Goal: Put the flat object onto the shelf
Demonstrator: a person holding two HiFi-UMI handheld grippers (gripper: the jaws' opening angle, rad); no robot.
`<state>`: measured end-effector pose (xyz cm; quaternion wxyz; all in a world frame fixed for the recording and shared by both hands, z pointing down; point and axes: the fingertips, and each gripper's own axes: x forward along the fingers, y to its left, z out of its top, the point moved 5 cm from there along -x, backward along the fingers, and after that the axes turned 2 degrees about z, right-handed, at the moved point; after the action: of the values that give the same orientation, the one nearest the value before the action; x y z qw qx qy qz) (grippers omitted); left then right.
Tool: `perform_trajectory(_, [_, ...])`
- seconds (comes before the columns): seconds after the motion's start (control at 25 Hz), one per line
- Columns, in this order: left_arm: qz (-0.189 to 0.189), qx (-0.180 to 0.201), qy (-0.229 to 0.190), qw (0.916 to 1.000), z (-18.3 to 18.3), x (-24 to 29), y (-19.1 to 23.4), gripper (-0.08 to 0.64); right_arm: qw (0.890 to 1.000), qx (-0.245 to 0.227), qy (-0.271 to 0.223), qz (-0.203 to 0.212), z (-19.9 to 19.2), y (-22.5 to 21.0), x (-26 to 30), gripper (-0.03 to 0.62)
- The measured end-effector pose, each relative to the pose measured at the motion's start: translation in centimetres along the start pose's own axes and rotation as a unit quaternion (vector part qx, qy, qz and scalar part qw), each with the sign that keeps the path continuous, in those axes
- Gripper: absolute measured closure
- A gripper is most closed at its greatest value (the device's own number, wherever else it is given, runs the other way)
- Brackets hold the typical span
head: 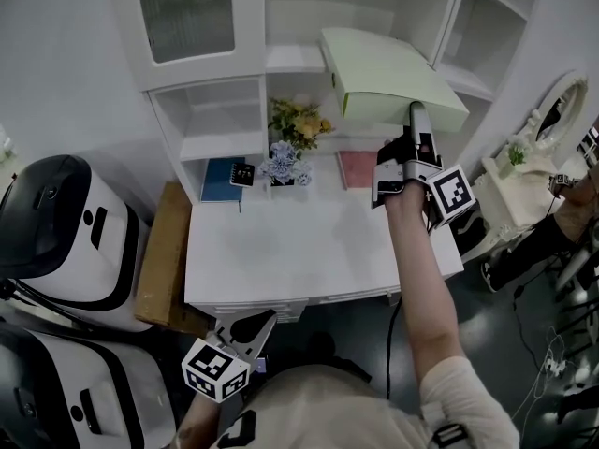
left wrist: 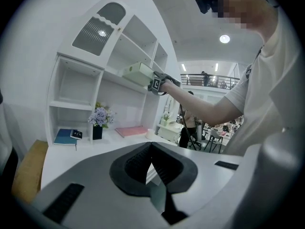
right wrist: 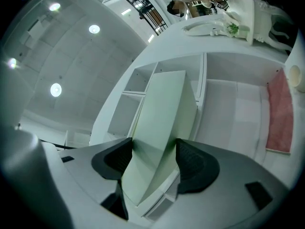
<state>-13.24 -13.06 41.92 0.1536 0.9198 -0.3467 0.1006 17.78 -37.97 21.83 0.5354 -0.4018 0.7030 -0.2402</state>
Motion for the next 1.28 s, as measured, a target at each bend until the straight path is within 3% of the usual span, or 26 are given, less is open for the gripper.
perform_trajectory(1.28, [0.020,-0.010,-0.003,0.9998,-0.2,0.0,1.0,0.546,1.000,-0.017,-0.014,-0.018,-0.3,-2.3,3.7,0.318])
